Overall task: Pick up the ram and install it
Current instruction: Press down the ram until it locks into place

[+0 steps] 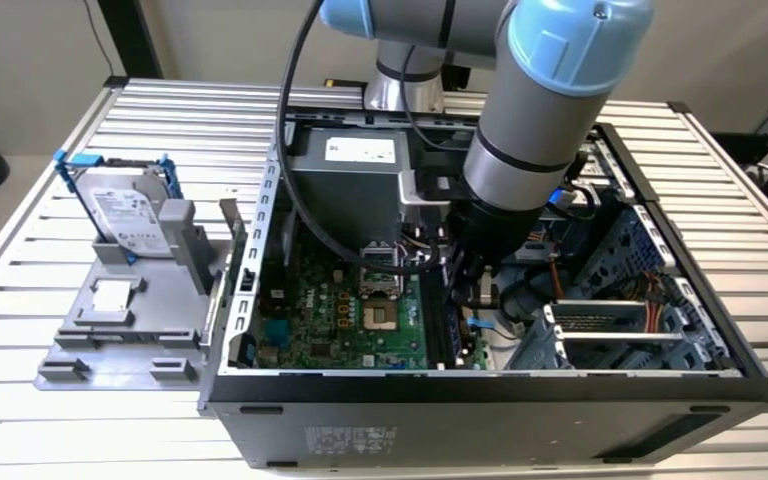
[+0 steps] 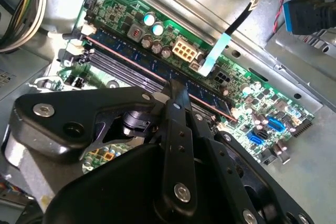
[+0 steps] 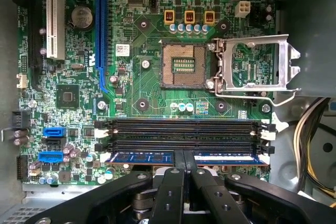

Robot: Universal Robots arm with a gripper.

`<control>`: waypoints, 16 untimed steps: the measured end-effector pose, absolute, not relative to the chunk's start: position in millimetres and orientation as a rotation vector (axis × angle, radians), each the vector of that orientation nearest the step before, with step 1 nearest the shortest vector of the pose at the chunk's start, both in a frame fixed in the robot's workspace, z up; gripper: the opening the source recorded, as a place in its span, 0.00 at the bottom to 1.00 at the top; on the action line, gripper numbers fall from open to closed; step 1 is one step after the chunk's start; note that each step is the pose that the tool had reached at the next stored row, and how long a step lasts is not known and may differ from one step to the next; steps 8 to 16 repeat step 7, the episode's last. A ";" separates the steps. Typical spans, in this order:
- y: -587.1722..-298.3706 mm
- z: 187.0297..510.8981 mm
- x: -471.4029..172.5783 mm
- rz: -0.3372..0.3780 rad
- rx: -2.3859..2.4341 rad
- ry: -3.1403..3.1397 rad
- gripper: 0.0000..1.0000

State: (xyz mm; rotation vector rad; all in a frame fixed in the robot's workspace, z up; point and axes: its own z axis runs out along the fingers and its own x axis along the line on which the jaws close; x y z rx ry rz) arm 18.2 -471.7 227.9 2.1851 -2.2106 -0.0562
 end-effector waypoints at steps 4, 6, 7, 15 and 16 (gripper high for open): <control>-471.7 227.9 18.2 -0.056 2.185 -2.211 0.00; -471.7 227.9 18.2 -0.056 2.185 -2.211 0.00; -471.7 227.9 18.2 -0.056 2.185 -2.211 0.00; -471.7 227.9 18.2 -0.056 2.185 -2.211 0.00; -471.7 227.9 18.2 -0.056 2.185 -2.211 0.00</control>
